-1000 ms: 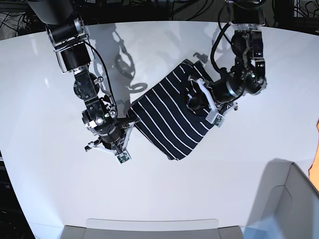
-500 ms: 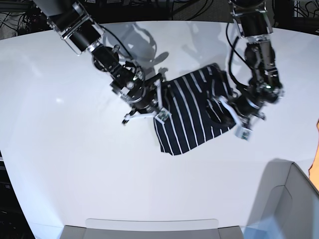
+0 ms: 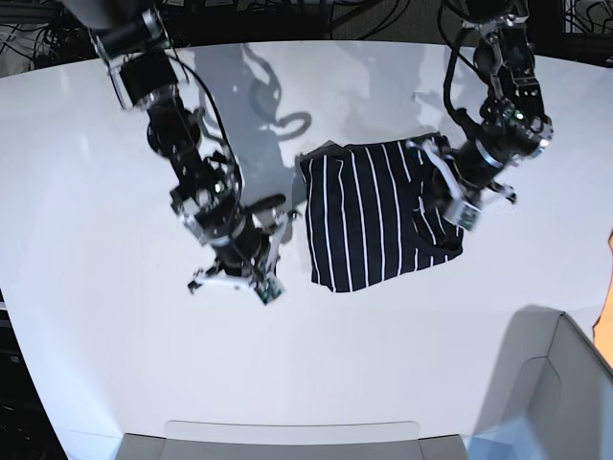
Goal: Fold the T-shirt properly
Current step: 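Slide the bundle with the left gripper toward the grey bin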
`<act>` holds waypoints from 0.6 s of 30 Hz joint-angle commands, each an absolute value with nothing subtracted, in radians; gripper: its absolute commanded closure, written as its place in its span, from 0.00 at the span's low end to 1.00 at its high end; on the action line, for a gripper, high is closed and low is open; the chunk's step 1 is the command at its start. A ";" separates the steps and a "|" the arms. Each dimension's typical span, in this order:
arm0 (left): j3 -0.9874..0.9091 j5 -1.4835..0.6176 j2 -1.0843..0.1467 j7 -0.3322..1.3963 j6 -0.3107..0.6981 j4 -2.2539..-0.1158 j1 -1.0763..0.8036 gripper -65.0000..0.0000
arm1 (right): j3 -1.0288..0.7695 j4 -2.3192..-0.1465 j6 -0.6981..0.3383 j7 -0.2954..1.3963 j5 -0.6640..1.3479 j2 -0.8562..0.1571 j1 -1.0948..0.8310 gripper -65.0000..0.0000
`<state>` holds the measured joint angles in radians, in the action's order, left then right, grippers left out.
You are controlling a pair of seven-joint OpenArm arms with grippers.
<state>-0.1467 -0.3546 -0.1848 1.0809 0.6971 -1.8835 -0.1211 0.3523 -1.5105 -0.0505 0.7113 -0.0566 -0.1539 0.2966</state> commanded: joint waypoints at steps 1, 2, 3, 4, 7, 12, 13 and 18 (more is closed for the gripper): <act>-0.119 -0.367 -0.206 1.064 0.698 -1.902 -0.116 1.00 | 0.349 -1.492 -0.044 0.687 -0.062 -0.142 0.360 1.00; -0.091 -0.367 -0.216 1.066 0.698 -1.902 -0.122 1.00 | 0.358 -1.454 -0.044 0.685 -0.062 -0.120 0.394 1.00; -0.067 -0.367 -0.226 1.066 0.698 -1.902 -0.127 1.00 | 0.369 -1.414 -0.044 0.685 -0.068 -0.104 0.424 1.00; -0.042 -0.367 -0.236 1.066 0.698 -1.902 -0.130 1.00 | 0.380 -1.372 -0.044 0.685 -0.068 -0.090 0.458 1.00; 0.022 -0.366 -0.252 1.072 0.698 -1.897 -0.130 1.00 | 0.438 -1.244 -0.044 0.661 -0.068 -0.044 0.545 1.00; 0.090 -0.366 -0.260 1.073 0.698 -1.791 -0.111 1.00 | 0.573 -1.003 -0.044 0.519 -0.070 -0.002 0.607 1.00; 0.091 -0.366 -0.260 1.075 0.698 -1.756 -0.084 1.00 | 0.599 -0.958 -0.044 0.496 -0.070 0.001 0.613 1.00; 0.048 -0.331 -0.260 1.066 0.698 -1.587 -0.001 1.00 | 0.664 -0.923 -0.044 0.479 -0.070 -0.001 0.573 1.00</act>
